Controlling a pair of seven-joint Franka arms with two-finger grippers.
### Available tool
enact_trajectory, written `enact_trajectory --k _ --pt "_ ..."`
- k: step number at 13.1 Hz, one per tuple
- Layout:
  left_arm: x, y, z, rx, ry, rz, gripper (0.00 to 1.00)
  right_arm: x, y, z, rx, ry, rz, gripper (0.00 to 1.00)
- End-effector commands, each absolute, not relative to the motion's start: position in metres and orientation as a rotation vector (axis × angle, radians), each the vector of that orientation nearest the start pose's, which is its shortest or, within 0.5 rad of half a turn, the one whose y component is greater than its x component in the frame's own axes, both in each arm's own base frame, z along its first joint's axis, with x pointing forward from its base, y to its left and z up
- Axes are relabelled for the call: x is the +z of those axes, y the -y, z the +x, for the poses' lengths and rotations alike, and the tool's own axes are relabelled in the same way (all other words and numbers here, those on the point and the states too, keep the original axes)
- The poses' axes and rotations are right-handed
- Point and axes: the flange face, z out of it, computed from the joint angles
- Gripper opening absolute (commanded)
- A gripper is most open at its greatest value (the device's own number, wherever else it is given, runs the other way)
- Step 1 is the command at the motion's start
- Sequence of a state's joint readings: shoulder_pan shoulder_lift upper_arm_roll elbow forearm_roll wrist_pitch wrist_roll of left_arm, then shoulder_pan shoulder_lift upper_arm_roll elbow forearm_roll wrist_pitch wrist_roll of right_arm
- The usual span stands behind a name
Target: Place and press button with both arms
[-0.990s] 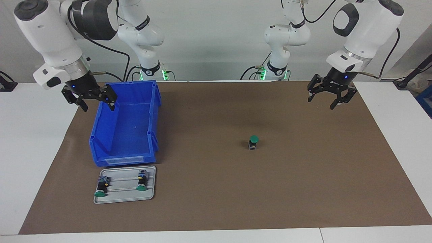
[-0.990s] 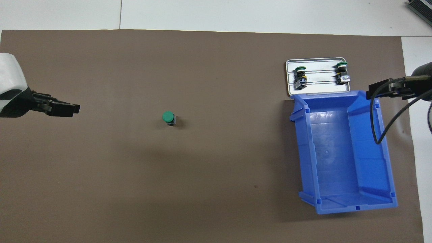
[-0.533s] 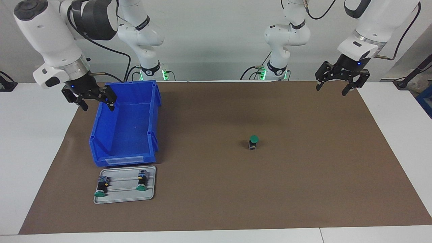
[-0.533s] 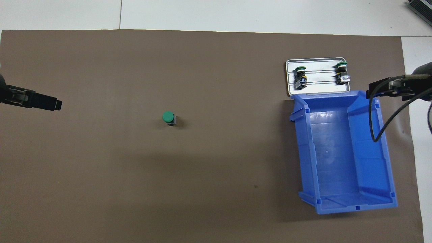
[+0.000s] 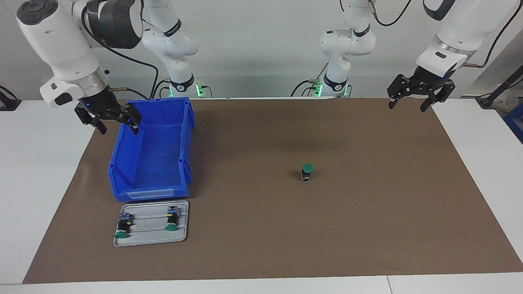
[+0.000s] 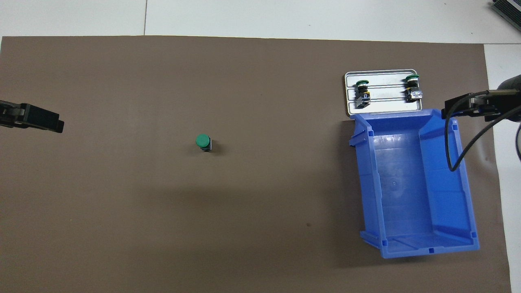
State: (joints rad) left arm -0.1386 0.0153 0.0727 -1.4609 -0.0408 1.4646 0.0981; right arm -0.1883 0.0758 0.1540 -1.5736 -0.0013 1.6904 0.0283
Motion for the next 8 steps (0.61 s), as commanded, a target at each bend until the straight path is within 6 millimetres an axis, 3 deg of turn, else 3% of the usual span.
enact_trajectory --k 1,8 --pt "0.6528 0.0407 0.5273 0.090 -0.240 -3.149 1.00 0.5920 0.0249 0.5795 -0.066 -0.132 -3.116 1.00" --pt "0.6452 0.0399 0.5235 0.085 -0.223 -3.152 1.00 0.5921 0.0258 0.5797 -0.067 -0.189 -3.113 1.00"
